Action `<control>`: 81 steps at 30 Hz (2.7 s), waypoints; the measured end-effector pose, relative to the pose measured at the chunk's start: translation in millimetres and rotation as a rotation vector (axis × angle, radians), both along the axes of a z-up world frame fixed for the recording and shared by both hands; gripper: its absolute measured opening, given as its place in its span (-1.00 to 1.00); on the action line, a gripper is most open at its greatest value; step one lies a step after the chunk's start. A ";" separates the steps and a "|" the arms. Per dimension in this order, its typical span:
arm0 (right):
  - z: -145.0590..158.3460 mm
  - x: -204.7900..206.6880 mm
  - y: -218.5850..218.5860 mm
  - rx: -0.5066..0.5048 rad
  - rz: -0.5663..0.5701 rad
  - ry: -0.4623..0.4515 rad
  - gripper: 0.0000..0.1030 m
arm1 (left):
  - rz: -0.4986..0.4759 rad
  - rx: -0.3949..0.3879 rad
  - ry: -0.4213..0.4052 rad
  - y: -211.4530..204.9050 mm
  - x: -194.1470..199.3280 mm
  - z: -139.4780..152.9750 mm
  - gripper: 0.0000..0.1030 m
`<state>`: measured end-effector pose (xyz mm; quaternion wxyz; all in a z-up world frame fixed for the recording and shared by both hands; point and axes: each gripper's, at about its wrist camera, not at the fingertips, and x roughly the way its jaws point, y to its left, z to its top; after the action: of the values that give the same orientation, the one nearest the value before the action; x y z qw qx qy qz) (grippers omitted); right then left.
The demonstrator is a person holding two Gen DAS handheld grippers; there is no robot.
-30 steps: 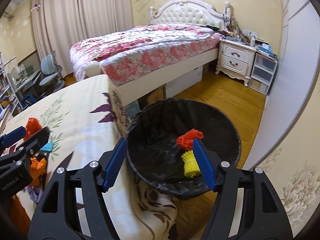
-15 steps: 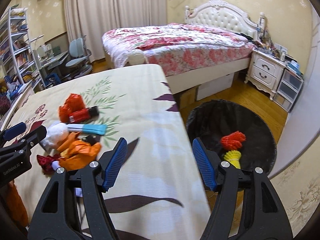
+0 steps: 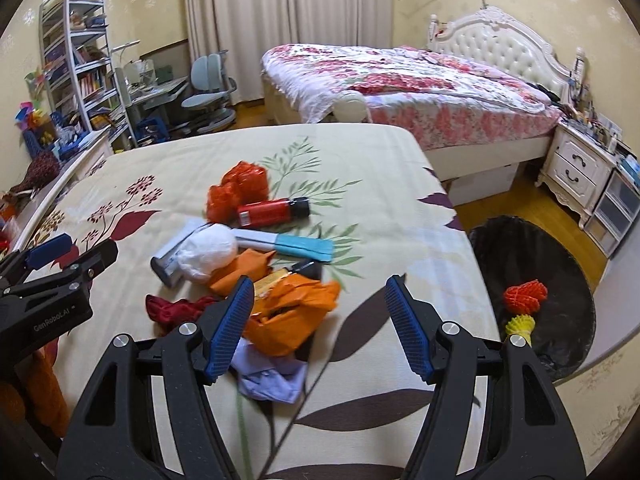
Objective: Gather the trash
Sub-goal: 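Move both open tools back to the item pile on the bed, then grasp the orange plastic bag with the right tool while the left tool grasps the red plastic bag, then carry both bags over the black bin and open both tools to drop them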
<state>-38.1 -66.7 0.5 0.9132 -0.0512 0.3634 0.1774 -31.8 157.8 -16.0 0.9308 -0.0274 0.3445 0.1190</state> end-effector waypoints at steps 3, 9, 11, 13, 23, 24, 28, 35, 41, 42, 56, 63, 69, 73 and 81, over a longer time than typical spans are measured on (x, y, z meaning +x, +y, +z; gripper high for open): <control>-4.4 0.4 7.5 -0.018 0.005 0.008 0.29 | 0.014 -0.009 -0.004 6.7 -3.5 -0.8 0.57; -17.1 8.2 6.2 0.004 -0.008 0.079 0.32 | 0.022 -0.018 -0.004 12.6 -7.3 -3.9 0.57; -21.0 8.8 5.9 0.013 -0.007 0.099 0.32 | 0.022 -0.027 -0.001 13.6 -7.6 -5.5 0.57; -24.1 9.3 6.0 0.026 -0.003 0.117 0.32 | 0.022 -0.033 0.001 14.1 -7.7 -6.9 0.57; -23.5 6.7 3.7 0.052 0.011 0.118 -0.22 | -0.003 -0.037 0.003 3.6 -5.9 -8.0 0.57; -21.0 6.0 3.2 0.047 0.010 0.106 -0.22 | -0.006 -0.037 0.003 1.9 -4.9 -7.3 0.57; -12.2 9.8 0.0 0.027 0.002 0.064 -0.23 | -0.027 -0.047 0.000 -4.2 3.0 -3.7 0.57; -4.3 38.9 -14.5 0.036 -0.032 0.043 -0.23 | -0.064 -0.067 0.008 -14.8 31.6 1.6 0.57; -0.2 68.8 -22.5 0.041 -0.050 0.033 -0.23 | -0.087 -0.076 0.024 -22.1 65.8 3.5 0.57; -0.3 73.0 -22.8 0.041 -0.049 0.034 -0.23 | -0.089 -0.075 0.030 -23.1 71.8 3.2 0.57; -7.1 123.0 -26.5 0.061 -0.048 0.051 -0.23 | -0.145 -0.065 0.157 -31.1 132.9 -18.3 0.50; -13.9 129.3 -26.2 0.064 -0.040 0.071 -0.22 | -0.199 -0.108 0.209 -29.7 139.5 -28.8 -0.31; -10.3 122.6 -31.3 0.068 -0.049 0.059 -0.22 | -0.191 -0.082 0.144 -30.4 125.1 -14.0 -0.35; -4.5 110.0 -40.7 0.063 -0.065 0.039 -0.22 | -0.192 -0.065 0.092 -35.7 112.3 5.2 -0.35; 3.1 82.9 -83.3 0.046 -0.143 0.005 -0.22 | -0.249 -0.078 0.026 -69.1 90.6 32.1 -0.35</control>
<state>44.8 -150.0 3.6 0.9235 -0.0037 0.3642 0.1200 58.9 88.7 16.2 0.9321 -0.0190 0.3615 -0.0107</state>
